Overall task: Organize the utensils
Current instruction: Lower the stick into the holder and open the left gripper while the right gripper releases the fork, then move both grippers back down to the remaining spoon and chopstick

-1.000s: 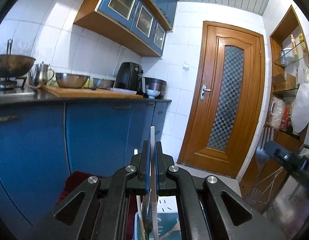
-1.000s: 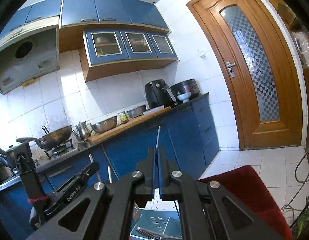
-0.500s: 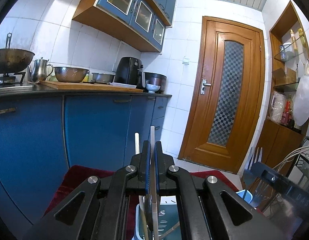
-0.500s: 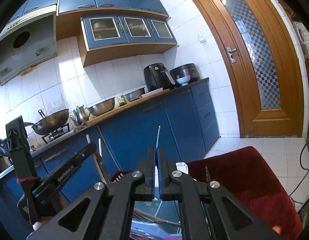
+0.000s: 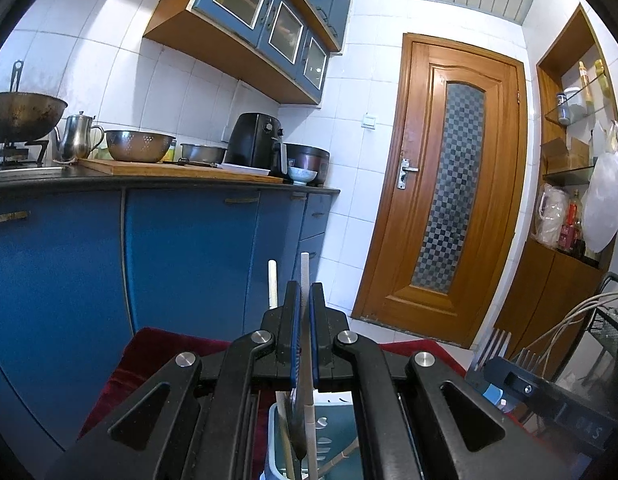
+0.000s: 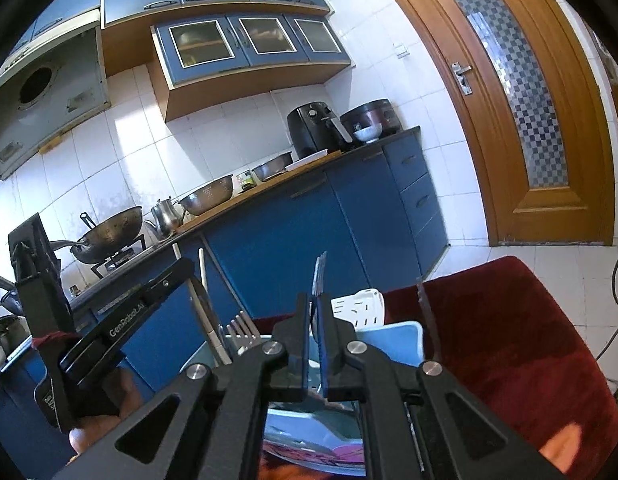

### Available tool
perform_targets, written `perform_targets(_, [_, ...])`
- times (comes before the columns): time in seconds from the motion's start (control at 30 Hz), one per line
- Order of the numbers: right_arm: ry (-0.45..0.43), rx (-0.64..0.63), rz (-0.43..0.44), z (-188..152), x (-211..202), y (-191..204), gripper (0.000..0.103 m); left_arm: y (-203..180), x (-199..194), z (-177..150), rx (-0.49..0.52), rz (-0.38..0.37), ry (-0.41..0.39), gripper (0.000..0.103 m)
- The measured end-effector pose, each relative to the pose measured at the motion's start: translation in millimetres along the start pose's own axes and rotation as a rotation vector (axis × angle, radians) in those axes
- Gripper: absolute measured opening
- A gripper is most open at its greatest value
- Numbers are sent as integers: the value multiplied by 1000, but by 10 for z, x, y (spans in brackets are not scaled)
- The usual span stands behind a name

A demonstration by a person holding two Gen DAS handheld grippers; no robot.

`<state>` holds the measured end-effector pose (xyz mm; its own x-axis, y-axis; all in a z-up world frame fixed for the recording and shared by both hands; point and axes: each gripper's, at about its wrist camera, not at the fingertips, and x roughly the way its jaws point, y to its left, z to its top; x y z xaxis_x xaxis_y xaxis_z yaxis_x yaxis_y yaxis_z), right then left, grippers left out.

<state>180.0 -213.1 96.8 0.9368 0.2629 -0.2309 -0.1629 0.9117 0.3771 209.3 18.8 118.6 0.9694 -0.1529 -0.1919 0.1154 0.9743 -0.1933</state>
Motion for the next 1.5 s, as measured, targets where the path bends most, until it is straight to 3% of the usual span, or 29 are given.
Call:
perform_targets(0.13, [-14, 3, 12, -5, -81, 18, 22, 58, -4, 7, -23, -6, 1, 2])
perform_targets(0.33, [-44, -8, 12, 37, -237, 89, 24, 41, 11, 16, -11, -13, 25, 3])
perform_targets(0.43, [-54, -3, 6, 44, -318, 97, 25, 16, 36, 39, -10, -27, 57, 23])
perform_targets(0.7, [-57, 5, -17, 48, -518, 118, 25, -90, -44, 48, 25, -47, 107, 33])
perform_targets(1.5, [-2, 33, -62, -121, -1079, 220, 27, -168, -939, 86, 84, -20, 175, 34])
